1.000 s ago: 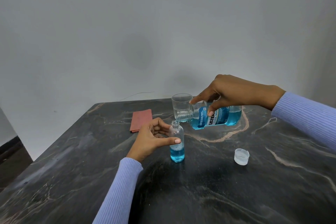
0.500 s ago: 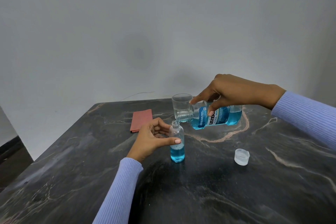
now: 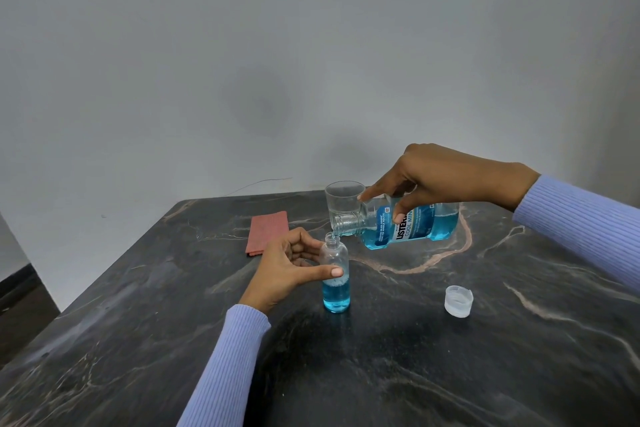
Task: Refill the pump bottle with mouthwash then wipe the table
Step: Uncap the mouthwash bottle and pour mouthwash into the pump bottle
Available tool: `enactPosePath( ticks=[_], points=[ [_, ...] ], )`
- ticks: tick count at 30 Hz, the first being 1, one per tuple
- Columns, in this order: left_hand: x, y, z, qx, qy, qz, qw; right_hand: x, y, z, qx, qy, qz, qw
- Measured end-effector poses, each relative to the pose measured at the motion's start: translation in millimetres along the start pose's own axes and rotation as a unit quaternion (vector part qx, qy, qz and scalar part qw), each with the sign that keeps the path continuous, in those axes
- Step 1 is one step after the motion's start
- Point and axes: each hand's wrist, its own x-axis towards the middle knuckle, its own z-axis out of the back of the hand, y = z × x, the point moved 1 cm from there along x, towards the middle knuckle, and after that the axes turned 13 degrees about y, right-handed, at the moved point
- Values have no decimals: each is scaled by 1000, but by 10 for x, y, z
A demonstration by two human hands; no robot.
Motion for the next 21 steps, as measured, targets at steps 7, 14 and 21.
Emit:
enactPosePath(
  ticks=[7,14,21],
  points=[
    [11,22,7,10,-3,4,1000,6,6,15,-4,-11,6,1000],
    [-1,4,0,4,-5,7,1000,2,6,3,-8,-6,8,1000],
    [-6,-5,-3,0,-4,6,1000,22,-12,0,-19,-12,10,1000]
  ],
)
